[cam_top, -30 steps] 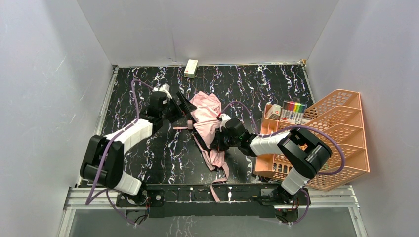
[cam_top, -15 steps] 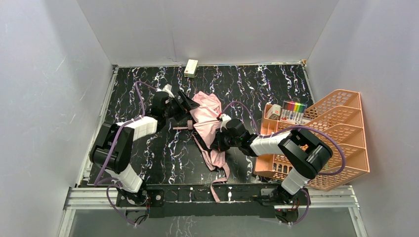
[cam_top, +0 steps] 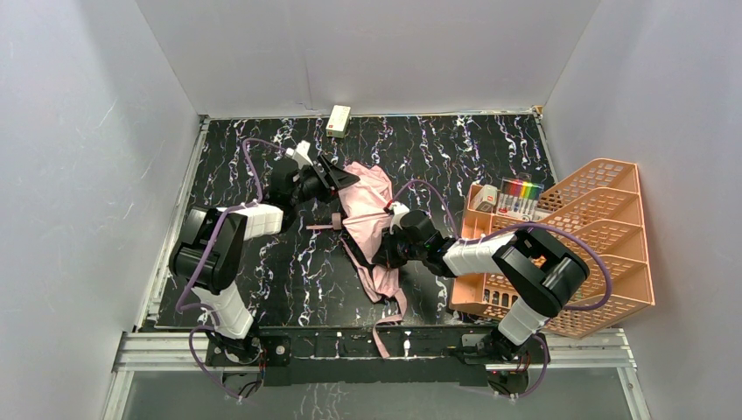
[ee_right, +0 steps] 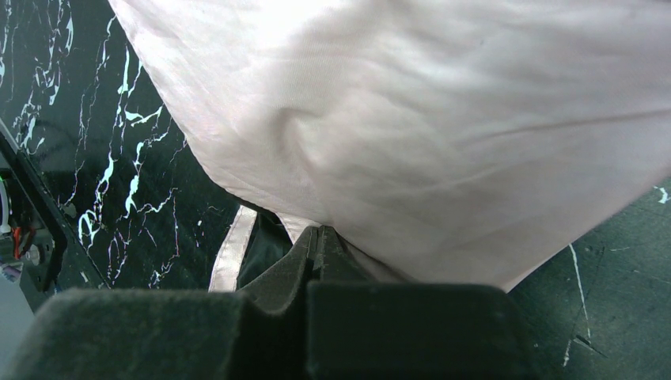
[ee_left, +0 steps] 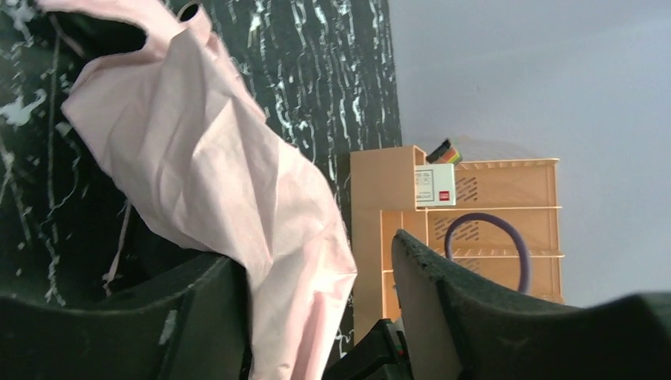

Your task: Put away the umbrella

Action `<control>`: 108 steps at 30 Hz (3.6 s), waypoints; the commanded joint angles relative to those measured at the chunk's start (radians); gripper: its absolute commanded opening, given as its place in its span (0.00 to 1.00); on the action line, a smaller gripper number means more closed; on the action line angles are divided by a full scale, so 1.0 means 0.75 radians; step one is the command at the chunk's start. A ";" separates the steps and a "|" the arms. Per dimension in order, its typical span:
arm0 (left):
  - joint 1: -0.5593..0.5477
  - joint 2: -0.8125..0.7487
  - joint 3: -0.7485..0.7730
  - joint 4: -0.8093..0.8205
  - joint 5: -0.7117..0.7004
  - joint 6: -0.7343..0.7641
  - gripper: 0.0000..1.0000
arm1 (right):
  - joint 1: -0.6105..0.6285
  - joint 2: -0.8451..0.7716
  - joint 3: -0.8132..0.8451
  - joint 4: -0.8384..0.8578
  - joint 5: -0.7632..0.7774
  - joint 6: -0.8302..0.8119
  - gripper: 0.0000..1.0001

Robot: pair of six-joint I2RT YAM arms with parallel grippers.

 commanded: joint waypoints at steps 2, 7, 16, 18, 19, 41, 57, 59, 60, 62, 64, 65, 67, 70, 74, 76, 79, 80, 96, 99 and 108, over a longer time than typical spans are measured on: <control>0.009 -0.061 0.084 0.058 0.083 0.042 0.53 | -0.006 0.027 -0.037 -0.179 0.010 -0.018 0.00; 0.008 -0.101 0.092 0.024 0.083 0.072 0.39 | -0.006 0.020 -0.039 -0.178 0.014 -0.016 0.00; 0.007 -0.100 0.190 -0.072 0.109 0.154 0.24 | -0.006 0.022 -0.040 -0.176 0.008 -0.016 0.00; 0.007 -0.093 0.222 -0.092 0.125 0.169 0.20 | -0.006 0.023 -0.041 -0.176 0.010 -0.014 0.00; 0.009 -0.091 0.238 -0.102 0.130 0.174 0.17 | -0.006 0.025 -0.042 -0.178 0.008 -0.014 0.00; -0.020 -0.241 0.536 -0.482 0.188 0.352 0.00 | -0.006 0.070 -0.057 -0.141 0.039 0.106 0.00; -0.349 -0.679 0.175 -0.622 -0.147 0.386 0.00 | -0.007 0.091 -0.060 0.010 -0.007 0.228 0.00; -0.399 -0.756 0.024 -0.529 -0.202 0.328 0.00 | -0.007 0.038 -0.091 0.075 -0.013 0.237 0.00; -0.423 -0.791 -0.038 -0.479 -0.223 0.297 0.00 | -0.008 0.012 -0.102 0.099 -0.015 0.238 0.00; -0.476 -0.842 -0.151 -0.417 -0.272 0.261 0.00 | -0.007 -0.037 -0.115 0.120 -0.019 0.233 0.00; -0.536 -0.877 -0.245 -0.364 -0.310 0.229 0.00 | -0.007 -0.084 -0.122 0.130 -0.023 0.225 0.00; -0.570 -0.884 -0.282 -0.336 -0.329 0.217 0.00 | -0.006 -0.108 -0.124 0.133 -0.028 0.222 0.00; -0.630 -0.881 -0.343 -0.293 -0.356 0.202 0.00 | -0.006 -0.159 -0.134 0.135 -0.033 0.216 0.02; -0.711 -0.861 -0.397 -0.267 -0.400 0.204 0.00 | -0.006 -0.245 -0.157 0.111 -0.034 0.213 0.08; -0.782 -0.845 -0.455 -0.238 -0.459 0.204 0.02 | -0.005 -0.416 -0.204 0.000 0.000 0.226 0.17; -0.801 -0.837 -0.479 -0.220 -0.481 0.206 0.03 | -0.004 -0.531 -0.223 -0.117 0.073 0.232 0.19; -0.826 -0.817 -0.513 -0.198 -0.489 0.217 0.03 | -0.004 -0.706 -0.224 -0.383 0.233 0.252 0.18; -0.836 -0.808 -0.522 -0.193 -0.492 0.221 0.03 | -0.004 -0.765 -0.227 -0.458 0.301 0.259 0.16; -0.930 -0.634 -0.685 -0.049 -0.525 0.194 0.54 | -0.006 -0.804 0.011 -0.518 0.267 0.117 0.11; -0.934 -0.592 -0.696 -0.025 -0.515 0.193 0.56 | -0.006 -0.738 0.052 -0.448 0.153 0.107 0.10; -0.953 -0.503 -0.758 0.043 -0.510 0.172 0.53 | -0.006 -0.492 0.122 -0.271 -0.045 0.124 0.04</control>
